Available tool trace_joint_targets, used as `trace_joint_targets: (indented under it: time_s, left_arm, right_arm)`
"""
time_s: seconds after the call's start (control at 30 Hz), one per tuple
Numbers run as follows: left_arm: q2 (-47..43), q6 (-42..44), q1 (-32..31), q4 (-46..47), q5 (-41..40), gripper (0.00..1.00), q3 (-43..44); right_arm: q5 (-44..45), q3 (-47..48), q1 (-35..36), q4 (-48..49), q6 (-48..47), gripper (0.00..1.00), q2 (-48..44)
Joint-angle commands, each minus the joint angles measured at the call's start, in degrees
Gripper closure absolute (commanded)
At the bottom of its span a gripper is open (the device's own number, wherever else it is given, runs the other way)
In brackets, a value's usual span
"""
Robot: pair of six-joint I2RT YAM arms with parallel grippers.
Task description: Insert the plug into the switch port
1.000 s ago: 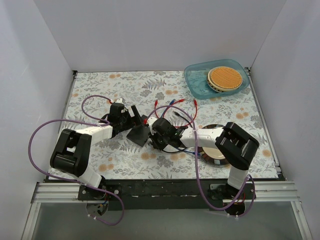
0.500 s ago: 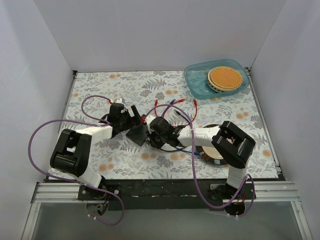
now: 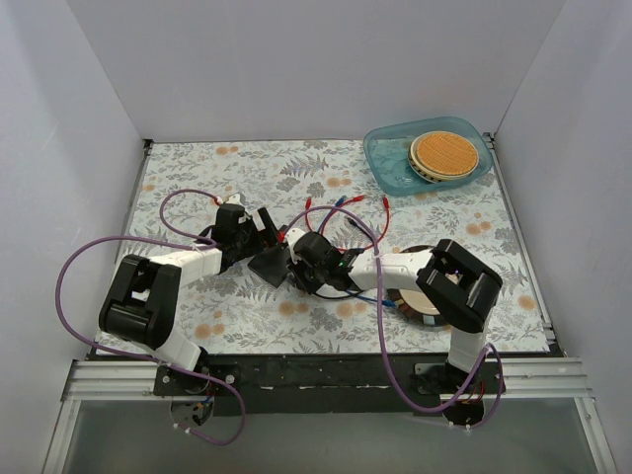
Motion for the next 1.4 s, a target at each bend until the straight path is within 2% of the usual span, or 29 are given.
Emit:
trace_joint_targets:
  time_s: [0.0,0.33,0.8,1.1,1.37]
  left_arm:
    - [0.70,-0.80,0.00,-4.35,-1.49,0.02,-1.21]
    - [1.49,-1.23,0.01,-4.79,-1.76,0.02,-1.29]
    - [-0.88,-2.02,-0.08,-5.41,-0.36,0.03,-3.58]
    - [-0.53,-3.52,-0.08,-4.26,2.20,0.04,-5.07]
    - [-0.53,-5.01,-0.08,-5.05,1.49,0.04,-4.63]
  right_arm:
    - [0.71,-0.04,0.81,0.78,0.47,0.99,0.11]
    - [1.85,-0.92,1.07,1.92,0.99,0.99,-0.51]
    - [8.35,-0.57,1.07,4.38,5.92,0.99,-0.51]
    - [0.64,-3.47,1.33,11.15,3.37,0.99,-0.42]
    - [0.35,-4.17,2.74,12.30,2.05,0.99,-1.21]
